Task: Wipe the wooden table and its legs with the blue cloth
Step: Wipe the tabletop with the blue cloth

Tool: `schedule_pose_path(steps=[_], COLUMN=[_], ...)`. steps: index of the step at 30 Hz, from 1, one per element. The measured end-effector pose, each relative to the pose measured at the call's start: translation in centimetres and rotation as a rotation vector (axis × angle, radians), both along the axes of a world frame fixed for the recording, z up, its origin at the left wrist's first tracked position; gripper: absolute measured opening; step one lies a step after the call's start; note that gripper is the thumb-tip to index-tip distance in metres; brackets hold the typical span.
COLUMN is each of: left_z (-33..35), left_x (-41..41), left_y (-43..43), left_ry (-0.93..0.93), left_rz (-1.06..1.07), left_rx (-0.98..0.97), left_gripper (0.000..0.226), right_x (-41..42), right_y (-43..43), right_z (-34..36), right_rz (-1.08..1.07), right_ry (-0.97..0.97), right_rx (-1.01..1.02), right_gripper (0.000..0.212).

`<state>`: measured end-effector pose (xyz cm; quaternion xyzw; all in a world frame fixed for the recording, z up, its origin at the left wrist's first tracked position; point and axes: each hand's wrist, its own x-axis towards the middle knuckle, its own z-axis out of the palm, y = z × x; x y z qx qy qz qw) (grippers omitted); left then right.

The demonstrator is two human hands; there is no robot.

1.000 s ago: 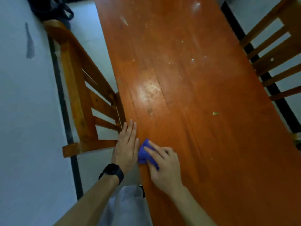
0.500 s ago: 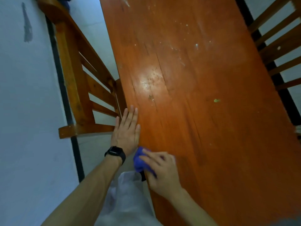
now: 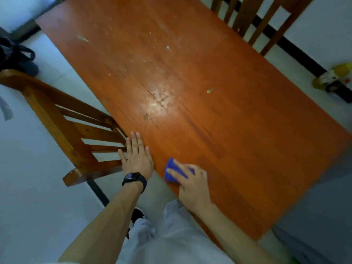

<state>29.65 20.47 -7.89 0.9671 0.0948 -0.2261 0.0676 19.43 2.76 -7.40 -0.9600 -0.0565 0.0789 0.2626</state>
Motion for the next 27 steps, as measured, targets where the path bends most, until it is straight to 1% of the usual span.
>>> schedule_pose_path(steps=[2, 4, 6, 7, 9, 11, 13, 17, 21, 23, 27], left_z=[1.3, 2.9, 4.4, 5.2, 6.7, 8.2, 9.9, 14.1, 18.0, 19.3, 20.4], left_x=[0.3, 0.6, 0.6, 0.5, 0.3, 0.2, 0.5, 1.6, 3.5, 4.7, 7.1], left_y=[0.1, 0.2, 0.1, 0.0, -0.2, -0.2, -0.2, 1.5, 6.6, 9.4, 13.3], left_ry=[0.058, 0.113, 0.178, 0.208, 0.251, 0.255, 0.23, 0.08, -0.077, -0.127, -0.155], left_rz=[-0.026, -0.092, -0.182, -0.231, -0.331, -0.429, -0.505, -0.641, -0.699, -0.727, -0.775], left_rx=[0.031, 0.067, 0.089, 0.085, 0.055, 0.016, -0.034, -0.156, -0.283, -0.297, -0.261], left_gripper=[0.06, 0.062, 0.066, 0.067, 0.066, 0.061, 0.057, 0.054, 0.053, 0.052, 0.05], right_x=[-3.4, -5.1, -5.9, -6.2, -5.9, -4.9, -3.6, -1.9, -2.0, -1.9, -1.2], right_y=[1.3, 2.1, 2.4, 2.5, 2.2, 2.2, 2.3, 4.4, 9.2, 11.6, 15.1], right_z=[1.0, 2.2, 2.8, 3.2, 4.5, 6.5, 8.9, 14.3, 17.7, 18.6, 19.4], right_rz=[0.116, 0.151, 0.002, -0.114, -0.318, -0.454, -0.565, -0.743, -0.977, -1.049, -1.137], right_ry=[0.113, 0.273, 0.385, 0.383, 0.343, 0.3, 0.206, 0.052, -0.069, -0.131, -0.195], right_rx=[0.095, 0.157, 0.245, 0.292, 0.37, 0.426, 0.478, 0.584, 0.779, 0.834, 0.879], right_gripper=[0.053, 0.054, 0.06, 0.063, 0.063, 0.056, 0.054, 0.055, 0.05, 0.047, 0.047])
